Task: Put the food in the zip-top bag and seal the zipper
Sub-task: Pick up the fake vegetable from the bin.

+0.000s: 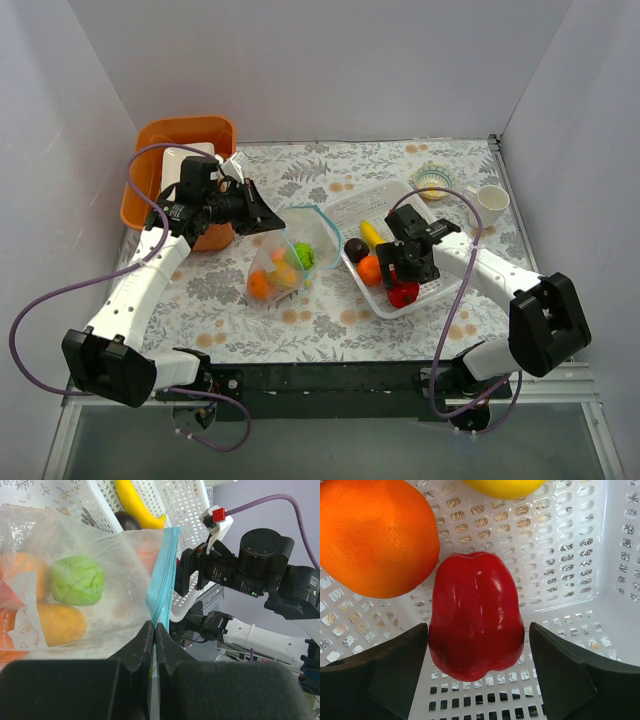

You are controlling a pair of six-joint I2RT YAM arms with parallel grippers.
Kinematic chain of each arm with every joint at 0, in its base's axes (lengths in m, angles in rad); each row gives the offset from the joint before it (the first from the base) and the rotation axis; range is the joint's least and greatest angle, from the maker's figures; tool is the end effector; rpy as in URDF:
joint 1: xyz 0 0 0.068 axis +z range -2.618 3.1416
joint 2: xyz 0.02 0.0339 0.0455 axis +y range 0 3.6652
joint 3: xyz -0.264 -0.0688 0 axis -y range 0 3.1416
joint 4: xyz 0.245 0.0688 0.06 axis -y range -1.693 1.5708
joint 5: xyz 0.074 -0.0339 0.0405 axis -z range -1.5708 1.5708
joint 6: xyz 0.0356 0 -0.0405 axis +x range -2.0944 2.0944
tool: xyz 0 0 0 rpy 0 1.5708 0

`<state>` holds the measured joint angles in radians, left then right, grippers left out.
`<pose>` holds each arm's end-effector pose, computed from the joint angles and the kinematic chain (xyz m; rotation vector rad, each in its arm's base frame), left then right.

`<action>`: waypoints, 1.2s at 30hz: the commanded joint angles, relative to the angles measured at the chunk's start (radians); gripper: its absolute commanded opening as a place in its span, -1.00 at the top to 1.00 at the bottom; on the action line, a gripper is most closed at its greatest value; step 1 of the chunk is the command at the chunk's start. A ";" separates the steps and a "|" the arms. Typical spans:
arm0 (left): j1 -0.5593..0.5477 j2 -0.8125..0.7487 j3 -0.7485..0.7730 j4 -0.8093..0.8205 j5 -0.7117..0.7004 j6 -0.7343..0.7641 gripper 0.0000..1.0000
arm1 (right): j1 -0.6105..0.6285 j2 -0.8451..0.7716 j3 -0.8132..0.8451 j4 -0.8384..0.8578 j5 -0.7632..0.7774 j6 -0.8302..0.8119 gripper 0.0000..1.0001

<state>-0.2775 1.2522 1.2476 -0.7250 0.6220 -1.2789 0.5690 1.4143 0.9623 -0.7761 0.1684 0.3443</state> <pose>0.2437 -0.0910 0.3545 -0.9195 2.4586 -1.4106 0.2240 0.1362 0.2185 -0.2695 2.7481 0.0015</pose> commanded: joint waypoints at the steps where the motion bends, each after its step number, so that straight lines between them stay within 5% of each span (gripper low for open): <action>1: -0.002 -0.010 0.001 0.016 0.030 0.009 1.00 | -0.021 0.018 -0.007 0.041 -0.033 -0.039 -0.71; 4: -0.003 -0.008 0.000 0.019 0.030 0.009 1.00 | -0.029 0.028 -0.010 0.054 -0.059 -0.050 -0.37; 5: -0.003 -0.008 -0.002 0.019 0.030 0.009 1.00 | -0.032 0.029 -0.008 0.054 -0.069 -0.053 -0.05; 10: -0.002 -0.010 -0.007 0.019 0.033 0.009 1.00 | -0.037 0.008 0.010 0.032 -0.079 -0.059 0.39; 22: -0.002 0.003 0.006 0.018 0.044 0.016 1.00 | -0.037 -0.110 0.185 0.011 -0.069 -0.002 0.53; 26: -0.002 0.018 0.015 0.006 0.041 0.035 1.00 | -0.035 -0.178 0.220 0.158 -0.233 0.056 0.62; 31: -0.002 0.024 0.023 0.006 0.041 0.038 1.00 | -0.034 -0.190 0.263 0.196 -0.211 0.093 0.63; 36: -0.002 0.015 -0.010 0.032 0.062 0.020 1.00 | -0.034 -0.236 0.172 0.343 -0.372 0.123 0.63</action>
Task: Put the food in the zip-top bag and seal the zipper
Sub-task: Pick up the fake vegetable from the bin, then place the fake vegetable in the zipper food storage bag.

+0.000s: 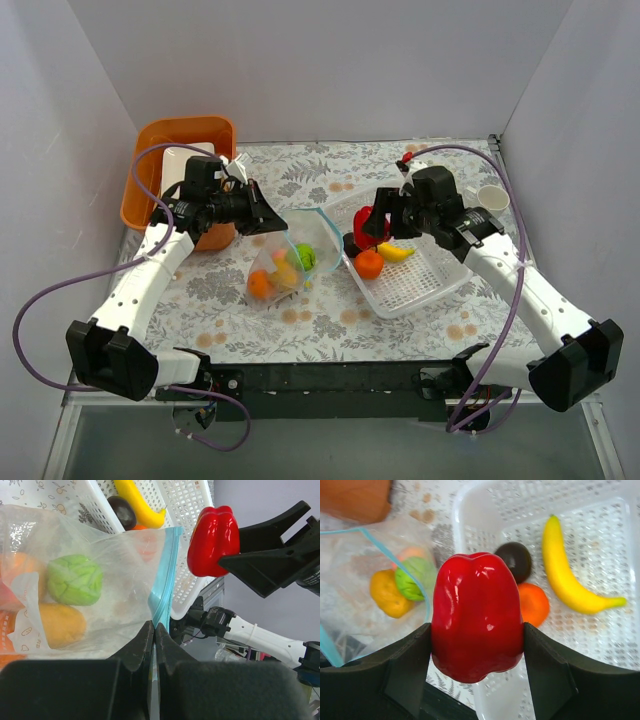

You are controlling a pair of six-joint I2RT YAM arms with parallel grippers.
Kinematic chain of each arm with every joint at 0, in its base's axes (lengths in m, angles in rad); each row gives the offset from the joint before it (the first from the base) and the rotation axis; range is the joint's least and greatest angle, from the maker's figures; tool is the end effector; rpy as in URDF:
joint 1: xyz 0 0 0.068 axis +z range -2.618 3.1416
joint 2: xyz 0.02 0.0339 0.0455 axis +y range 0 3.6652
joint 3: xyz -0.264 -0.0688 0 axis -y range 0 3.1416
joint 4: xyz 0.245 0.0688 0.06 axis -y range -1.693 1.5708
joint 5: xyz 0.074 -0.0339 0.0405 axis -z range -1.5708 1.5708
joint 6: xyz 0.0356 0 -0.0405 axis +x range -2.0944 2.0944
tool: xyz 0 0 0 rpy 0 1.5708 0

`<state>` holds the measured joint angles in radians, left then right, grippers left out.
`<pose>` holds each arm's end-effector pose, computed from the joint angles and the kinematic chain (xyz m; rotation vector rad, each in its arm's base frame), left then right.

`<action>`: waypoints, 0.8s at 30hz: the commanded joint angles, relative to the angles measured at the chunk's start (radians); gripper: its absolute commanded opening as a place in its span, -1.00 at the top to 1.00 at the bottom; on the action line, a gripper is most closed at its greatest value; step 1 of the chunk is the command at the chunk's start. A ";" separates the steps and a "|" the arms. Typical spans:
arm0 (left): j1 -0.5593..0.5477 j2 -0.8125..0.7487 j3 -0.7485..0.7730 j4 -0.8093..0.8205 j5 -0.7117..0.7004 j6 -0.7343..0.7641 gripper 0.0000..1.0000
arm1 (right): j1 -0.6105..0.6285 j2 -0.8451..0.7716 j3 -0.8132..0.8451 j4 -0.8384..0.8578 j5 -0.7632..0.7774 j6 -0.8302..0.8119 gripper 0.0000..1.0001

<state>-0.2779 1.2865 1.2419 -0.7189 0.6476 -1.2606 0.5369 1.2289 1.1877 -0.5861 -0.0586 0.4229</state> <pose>0.2512 -0.0940 0.3451 -0.9094 2.4993 -1.4169 0.2287 0.1386 0.3478 -0.1626 2.2565 0.5916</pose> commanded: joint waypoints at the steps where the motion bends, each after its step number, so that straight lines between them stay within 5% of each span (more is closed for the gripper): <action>1: -0.001 -0.019 -0.007 0.029 0.035 0.000 1.00 | -0.002 -0.058 -0.071 0.217 -0.167 0.080 0.63; 10: -0.001 -0.024 -0.027 0.038 0.037 -0.003 1.00 | 0.052 -0.089 -0.128 0.462 -0.305 0.151 0.59; 24: -0.001 -0.033 0.013 0.013 0.040 -0.005 1.00 | 0.222 0.130 0.003 0.345 -0.178 0.134 0.55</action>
<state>-0.2779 1.2865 1.2198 -0.6956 0.6674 -1.2716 0.7273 1.3064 1.1206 -0.2268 -0.2874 0.5732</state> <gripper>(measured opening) 0.015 0.742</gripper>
